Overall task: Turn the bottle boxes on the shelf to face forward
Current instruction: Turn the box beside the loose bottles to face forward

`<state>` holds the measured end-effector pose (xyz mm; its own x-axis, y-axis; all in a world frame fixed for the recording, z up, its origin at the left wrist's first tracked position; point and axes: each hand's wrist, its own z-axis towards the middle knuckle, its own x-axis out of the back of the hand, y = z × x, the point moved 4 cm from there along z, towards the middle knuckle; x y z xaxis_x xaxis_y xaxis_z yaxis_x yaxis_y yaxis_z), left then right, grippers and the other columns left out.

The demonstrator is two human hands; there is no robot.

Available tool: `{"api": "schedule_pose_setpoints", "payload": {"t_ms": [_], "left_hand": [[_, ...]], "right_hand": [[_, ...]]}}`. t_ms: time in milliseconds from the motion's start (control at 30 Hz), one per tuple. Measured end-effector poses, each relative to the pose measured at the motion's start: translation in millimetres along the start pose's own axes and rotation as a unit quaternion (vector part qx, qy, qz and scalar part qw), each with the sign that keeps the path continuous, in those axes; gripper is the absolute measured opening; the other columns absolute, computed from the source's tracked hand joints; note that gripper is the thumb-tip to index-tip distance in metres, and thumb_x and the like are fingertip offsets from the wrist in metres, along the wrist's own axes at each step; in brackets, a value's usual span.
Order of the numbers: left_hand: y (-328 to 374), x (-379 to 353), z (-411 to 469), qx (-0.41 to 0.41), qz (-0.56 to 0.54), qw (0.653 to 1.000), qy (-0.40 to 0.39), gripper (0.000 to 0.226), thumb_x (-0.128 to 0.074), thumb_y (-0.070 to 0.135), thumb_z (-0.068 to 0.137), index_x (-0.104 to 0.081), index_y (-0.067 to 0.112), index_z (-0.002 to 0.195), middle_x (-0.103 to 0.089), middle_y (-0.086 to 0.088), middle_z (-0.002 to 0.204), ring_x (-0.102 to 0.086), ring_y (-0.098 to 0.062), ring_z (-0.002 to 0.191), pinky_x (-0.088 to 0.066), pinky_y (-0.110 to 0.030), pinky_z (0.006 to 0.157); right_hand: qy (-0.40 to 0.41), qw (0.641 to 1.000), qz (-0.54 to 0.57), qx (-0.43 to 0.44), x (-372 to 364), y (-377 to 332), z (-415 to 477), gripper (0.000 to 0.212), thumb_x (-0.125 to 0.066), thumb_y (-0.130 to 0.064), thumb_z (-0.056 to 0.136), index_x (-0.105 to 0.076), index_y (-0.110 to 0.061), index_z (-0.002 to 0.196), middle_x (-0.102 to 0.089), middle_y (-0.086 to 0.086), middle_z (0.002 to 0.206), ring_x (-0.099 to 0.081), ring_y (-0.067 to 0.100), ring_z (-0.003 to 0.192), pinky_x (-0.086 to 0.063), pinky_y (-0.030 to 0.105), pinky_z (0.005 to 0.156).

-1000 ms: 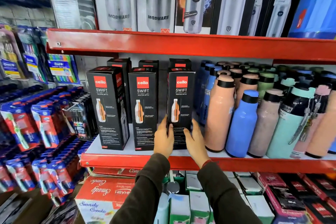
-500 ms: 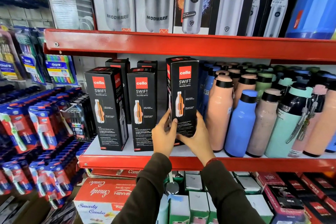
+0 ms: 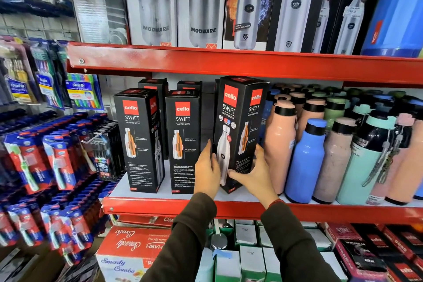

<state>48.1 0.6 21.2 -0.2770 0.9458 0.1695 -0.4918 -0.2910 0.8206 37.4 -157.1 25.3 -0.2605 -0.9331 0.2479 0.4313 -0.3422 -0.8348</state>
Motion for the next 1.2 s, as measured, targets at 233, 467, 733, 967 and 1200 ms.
{"api": "schedule_pose_setpoints", "payload": {"t_ms": [233, 467, 733, 967, 1200], "left_hand": [[-10, 8, 5, 0.020, -0.030, 0.999, -0.010, 0.037, -0.048, 0.007, 0.101, -0.053, 0.015, 0.137, -0.062, 0.018, 0.111, -0.058, 0.023, 0.096, -0.037, 0.008, 0.080], [-13, 4, -5, 0.019, -0.069, 0.997, 0.001, 0.040, -0.056, 0.006, 0.097, -0.051, 0.033, 0.125, -0.059, 0.031, 0.111, -0.056, 0.025, 0.105, -0.041, 0.004, 0.085], [-25, -9, -10, 0.056, -0.042, 0.997, 0.028, 0.036, -0.056, 0.008, 0.097, -0.051, 0.022, 0.129, -0.060, 0.015, 0.113, -0.059, 0.013, 0.103, -0.042, 0.003, 0.083], [-31, -12, -15, 0.061, -0.016, 0.997, 0.036, 0.035, -0.054, 0.008, 0.097, -0.050, 0.017, 0.131, -0.062, 0.003, 0.124, -0.058, -0.009, 0.114, -0.048, -0.028, 0.100], [-32, -14, -12, 0.074, -0.001, 0.996, 0.042, 0.036, -0.055, 0.010, 0.097, -0.050, 0.013, 0.133, -0.062, -0.002, 0.128, -0.059, -0.015, 0.119, -0.046, -0.028, 0.100]], "right_hand": [[-0.107, 0.994, -0.007, -0.016, -3, 4, 2, 0.113, -0.078, -0.013, 0.078, 0.002, -0.033, 0.156, -0.027, -0.029, 0.150, -0.031, -0.006, 0.140, -0.029, 0.030, 0.118], [-0.118, 0.991, -0.057, 0.024, -7, 7, 9, 0.092, -0.058, -0.008, 0.090, -0.001, -0.049, 0.150, -0.014, -0.022, 0.160, -0.016, -0.003, 0.148, -0.018, 0.030, 0.122], [-0.093, 0.993, -0.067, -0.013, -11, 21, 5, 0.084, -0.057, -0.005, 0.094, -0.011, -0.045, 0.151, -0.041, -0.016, 0.147, -0.039, 0.009, 0.139, -0.033, 0.027, 0.113], [-0.089, 0.993, -0.083, -0.003, -17, 21, 4, 0.092, -0.057, 0.000, 0.092, -0.007, -0.061, 0.140, -0.041, -0.001, 0.154, -0.039, 0.015, 0.141, -0.035, 0.043, 0.116], [-0.076, 0.992, -0.099, -0.003, -20, 23, 7, 0.087, -0.054, 0.002, 0.092, -0.007, -0.054, 0.138, -0.042, 0.000, 0.152, -0.042, 0.012, 0.135, -0.035, 0.036, 0.115]]}}
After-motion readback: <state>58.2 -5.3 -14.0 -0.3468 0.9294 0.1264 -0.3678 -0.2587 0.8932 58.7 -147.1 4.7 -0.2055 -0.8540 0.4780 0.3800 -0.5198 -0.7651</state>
